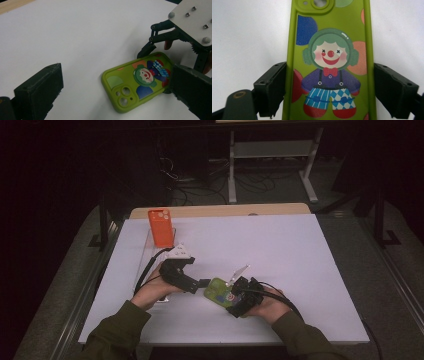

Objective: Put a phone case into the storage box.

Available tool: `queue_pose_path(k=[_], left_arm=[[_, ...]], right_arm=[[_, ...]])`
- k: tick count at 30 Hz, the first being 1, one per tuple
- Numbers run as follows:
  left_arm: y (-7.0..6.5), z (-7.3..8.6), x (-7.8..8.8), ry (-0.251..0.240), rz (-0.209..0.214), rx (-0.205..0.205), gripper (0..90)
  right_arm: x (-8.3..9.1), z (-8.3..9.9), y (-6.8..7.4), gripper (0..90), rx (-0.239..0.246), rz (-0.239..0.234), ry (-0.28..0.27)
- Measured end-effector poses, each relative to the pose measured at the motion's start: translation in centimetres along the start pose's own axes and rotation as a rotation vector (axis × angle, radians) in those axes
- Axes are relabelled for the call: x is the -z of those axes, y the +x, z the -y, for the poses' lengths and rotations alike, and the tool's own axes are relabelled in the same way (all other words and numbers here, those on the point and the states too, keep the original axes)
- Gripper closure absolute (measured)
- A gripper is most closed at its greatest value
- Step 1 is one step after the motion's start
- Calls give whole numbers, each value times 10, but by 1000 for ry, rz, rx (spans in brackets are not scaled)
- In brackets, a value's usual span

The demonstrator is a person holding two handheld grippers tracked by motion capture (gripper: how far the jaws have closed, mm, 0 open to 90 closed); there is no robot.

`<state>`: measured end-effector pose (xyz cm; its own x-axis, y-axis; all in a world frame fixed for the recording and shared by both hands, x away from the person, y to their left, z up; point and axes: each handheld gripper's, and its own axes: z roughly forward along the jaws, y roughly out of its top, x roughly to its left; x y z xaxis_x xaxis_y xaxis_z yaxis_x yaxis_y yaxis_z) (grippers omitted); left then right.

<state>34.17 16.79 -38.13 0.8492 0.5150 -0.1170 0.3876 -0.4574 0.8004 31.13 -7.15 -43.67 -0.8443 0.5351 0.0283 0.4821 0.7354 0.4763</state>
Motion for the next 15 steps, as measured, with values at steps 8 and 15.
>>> queue_pose_path(k=[8, 15], left_arm=[[0, -2, 2, -4, 30, -27, 0], [-6, -3, -2, 36, 89, -113, 0]], right_arm=[[16, 2, -15, 158, 27, -28, -14], [35, 4, -33, 158, 142, -87, -13]])
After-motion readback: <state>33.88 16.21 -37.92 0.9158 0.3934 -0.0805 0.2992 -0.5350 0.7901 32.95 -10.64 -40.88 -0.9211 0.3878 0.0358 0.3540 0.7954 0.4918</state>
